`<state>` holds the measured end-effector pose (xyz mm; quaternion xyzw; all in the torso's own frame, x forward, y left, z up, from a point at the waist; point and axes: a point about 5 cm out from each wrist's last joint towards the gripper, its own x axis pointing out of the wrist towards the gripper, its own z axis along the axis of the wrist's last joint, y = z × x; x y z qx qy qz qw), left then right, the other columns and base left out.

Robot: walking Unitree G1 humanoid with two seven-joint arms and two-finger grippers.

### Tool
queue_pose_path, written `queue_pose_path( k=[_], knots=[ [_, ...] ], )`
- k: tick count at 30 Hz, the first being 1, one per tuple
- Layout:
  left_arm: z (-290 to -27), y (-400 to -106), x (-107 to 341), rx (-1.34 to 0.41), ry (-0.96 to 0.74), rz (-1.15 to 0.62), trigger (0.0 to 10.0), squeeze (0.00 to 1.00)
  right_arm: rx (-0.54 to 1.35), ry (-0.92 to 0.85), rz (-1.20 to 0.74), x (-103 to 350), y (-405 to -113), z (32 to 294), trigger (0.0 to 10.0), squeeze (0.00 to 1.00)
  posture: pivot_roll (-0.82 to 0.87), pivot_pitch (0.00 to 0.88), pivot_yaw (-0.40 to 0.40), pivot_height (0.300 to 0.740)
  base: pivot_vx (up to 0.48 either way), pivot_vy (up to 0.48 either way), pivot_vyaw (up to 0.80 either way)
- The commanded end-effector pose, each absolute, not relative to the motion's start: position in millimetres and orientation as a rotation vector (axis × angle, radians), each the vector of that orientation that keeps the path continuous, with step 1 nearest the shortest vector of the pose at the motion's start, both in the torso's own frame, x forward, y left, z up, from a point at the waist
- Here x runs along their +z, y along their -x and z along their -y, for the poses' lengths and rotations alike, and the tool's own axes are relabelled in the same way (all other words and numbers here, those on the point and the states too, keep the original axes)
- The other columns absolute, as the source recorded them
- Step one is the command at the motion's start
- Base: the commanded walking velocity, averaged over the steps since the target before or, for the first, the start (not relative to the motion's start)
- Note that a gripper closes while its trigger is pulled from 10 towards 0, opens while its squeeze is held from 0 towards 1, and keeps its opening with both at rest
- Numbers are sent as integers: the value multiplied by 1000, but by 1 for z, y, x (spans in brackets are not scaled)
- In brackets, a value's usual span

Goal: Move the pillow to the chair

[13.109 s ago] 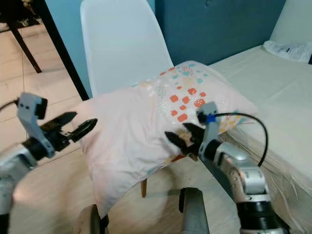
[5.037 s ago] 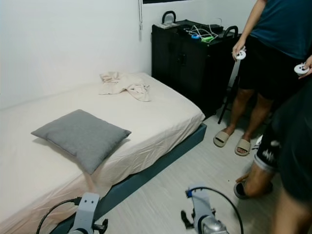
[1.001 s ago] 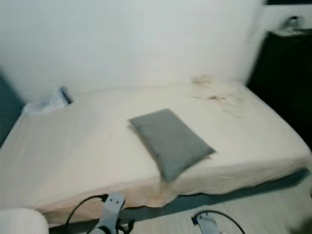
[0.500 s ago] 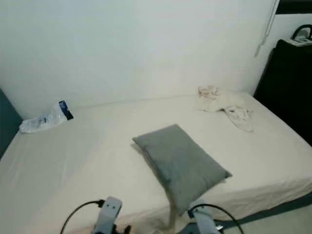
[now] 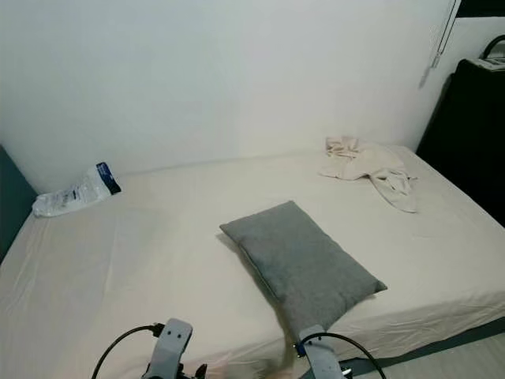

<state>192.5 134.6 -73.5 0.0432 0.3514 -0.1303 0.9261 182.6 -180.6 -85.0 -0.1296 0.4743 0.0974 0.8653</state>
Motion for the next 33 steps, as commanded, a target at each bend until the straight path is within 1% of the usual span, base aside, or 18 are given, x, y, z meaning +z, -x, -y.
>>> queue_pose_path(
  k=[1,2,8,14,16,23,33],
  knots=[
    [-135,-191,-75,-264,-81,-732,10000,0,215,278,-1003,-86,-180,180,10000,0,-45,0,2,740,0,0,0],
    [-135,-191,-75,-264,-81,-732,10000,0,216,279,-1003,-86,-180,180,10000,0,-45,0,2,740,0,0,0],
    [-134,-192,-74,-266,-80,-728,10000,0,223,281,-1006,-87,-179,179,10000,0,-45,0,2,740,0,-462,0],
    [-134,-193,-74,-267,-85,-726,10000,0,226,279,-1007,-87,-179,178,10000,0,-44,0,3,740,0,0,0],
    [-134,-193,-73,-270,-85,-723,10000,0,227,277,-1007,-87,-179,178,10000,0,-44,0,4,740,0,-259,0],
    [-134,-194,-73,-272,-80,-724,10000,0,226,273,-1006,-87,-179,177,10000,0,-45,0,9,740,0,-480,0],
    [-134,-196,-72,-259,-76,-719,10000,0,232,273,-1006,-87,-180,177,10000,0,-45,0,6,740,0,0,0]
  ],
)
